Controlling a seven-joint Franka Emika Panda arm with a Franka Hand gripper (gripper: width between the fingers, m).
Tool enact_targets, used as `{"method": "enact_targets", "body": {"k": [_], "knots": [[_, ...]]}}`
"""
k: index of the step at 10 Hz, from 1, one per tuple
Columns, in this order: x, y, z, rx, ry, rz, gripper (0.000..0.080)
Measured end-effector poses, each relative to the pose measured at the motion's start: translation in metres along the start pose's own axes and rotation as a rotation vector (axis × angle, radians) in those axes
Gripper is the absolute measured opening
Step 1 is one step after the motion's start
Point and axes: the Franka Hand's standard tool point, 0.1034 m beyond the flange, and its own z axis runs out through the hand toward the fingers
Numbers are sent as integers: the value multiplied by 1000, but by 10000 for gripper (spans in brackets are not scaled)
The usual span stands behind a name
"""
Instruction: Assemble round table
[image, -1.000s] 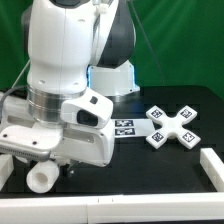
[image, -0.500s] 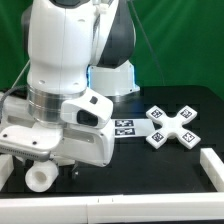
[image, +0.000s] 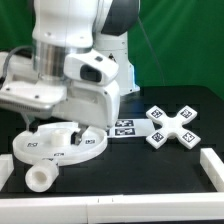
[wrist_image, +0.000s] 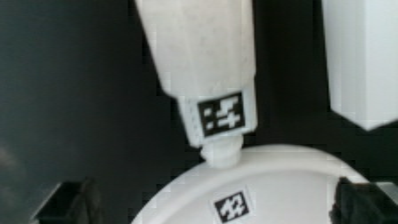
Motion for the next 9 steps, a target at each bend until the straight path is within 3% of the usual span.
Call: {"method": "enact_targets", "body": {"k": [2,4,9], "knots": [[7,17,-25,-21,-36,145,649],[9,34,-28,-59,-71,159,649],[9,31,-26,-56,-64,182,649]]}}
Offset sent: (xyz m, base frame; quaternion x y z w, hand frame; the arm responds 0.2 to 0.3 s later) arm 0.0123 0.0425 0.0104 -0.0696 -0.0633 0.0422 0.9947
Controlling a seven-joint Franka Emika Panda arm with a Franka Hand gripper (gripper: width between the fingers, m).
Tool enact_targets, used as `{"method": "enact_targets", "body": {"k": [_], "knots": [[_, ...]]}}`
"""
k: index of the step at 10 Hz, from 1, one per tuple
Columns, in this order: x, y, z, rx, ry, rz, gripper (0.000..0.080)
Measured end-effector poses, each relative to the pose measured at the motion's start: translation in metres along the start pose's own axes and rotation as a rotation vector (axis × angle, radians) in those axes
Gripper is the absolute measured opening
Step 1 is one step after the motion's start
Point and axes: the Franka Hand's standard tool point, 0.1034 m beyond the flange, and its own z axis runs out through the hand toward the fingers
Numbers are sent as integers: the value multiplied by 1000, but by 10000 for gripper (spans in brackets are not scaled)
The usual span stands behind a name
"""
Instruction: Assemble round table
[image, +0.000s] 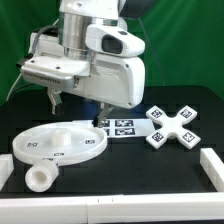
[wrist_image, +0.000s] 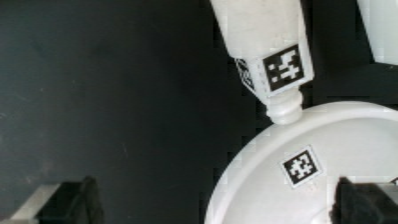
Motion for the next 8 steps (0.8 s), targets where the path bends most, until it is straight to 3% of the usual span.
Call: {"method": "enact_targets", "body": {"k": [2,4,8], "knots": [[4,-2,-2,2,1,117,649],[11,8,-4,11,5,401,649],[7,8,-4,13,6,603,649]]}}
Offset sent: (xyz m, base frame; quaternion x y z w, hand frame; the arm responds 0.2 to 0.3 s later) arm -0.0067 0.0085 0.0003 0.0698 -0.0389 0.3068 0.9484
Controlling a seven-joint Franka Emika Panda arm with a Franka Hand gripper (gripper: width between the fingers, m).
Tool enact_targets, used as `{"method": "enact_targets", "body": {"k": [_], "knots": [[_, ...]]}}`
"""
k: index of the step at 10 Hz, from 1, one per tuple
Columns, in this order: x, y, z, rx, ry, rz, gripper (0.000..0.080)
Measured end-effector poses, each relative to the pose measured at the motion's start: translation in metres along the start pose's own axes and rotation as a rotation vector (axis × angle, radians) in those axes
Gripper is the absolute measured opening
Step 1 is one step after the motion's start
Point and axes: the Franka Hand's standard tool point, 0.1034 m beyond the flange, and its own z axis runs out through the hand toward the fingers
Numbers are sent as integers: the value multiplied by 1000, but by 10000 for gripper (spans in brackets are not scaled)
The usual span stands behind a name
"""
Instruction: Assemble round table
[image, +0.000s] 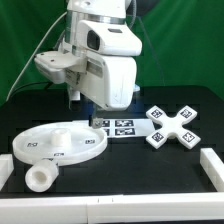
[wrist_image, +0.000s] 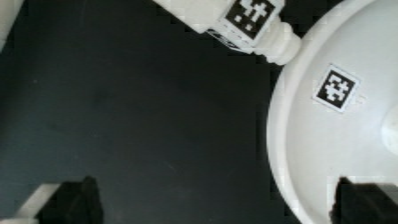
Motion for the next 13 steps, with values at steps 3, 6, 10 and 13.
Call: {"method": "enact_targets", "body": {"k": [3,6,10,13], "knots": [[-8,-26,12,28,71,417,649],[-8,-46,26,79,121,724,649],[-6,-48,28,82,125,981,649],[-1,-104,51,13,151,1419,649]]}}
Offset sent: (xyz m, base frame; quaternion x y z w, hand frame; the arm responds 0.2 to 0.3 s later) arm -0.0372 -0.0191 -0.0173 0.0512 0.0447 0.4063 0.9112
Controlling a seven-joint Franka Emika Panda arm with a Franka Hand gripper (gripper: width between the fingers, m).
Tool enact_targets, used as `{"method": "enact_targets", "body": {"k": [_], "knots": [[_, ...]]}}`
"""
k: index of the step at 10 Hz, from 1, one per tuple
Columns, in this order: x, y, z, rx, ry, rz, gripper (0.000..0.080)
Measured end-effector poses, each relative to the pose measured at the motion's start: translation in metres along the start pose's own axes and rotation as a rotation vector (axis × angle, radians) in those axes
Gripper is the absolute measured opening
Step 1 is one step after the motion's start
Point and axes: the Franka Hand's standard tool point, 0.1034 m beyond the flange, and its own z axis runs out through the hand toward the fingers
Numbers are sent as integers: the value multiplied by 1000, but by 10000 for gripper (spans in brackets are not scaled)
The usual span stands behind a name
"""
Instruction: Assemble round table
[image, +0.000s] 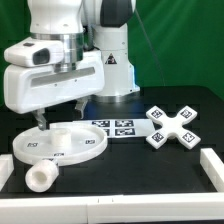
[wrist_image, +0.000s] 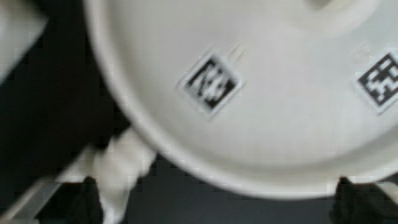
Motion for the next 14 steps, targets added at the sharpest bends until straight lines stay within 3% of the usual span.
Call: {"method": "enact_targets", "body": {"k": [1,2,5,8,11,12,13,14], "knots": [[-14,-2,8,6,16,99,649],[-19,-1,10,23,25,194,649],[-19,-3,13,27,23,191,649],[-36,-13,50,28,7,197,649],[-38,-16,57,31,2,188,649],[-38,-16,58,32,1,188,521],[-39,-16,58,32,1,188,521],[-38,-16,58,32,1,188,401]]}}
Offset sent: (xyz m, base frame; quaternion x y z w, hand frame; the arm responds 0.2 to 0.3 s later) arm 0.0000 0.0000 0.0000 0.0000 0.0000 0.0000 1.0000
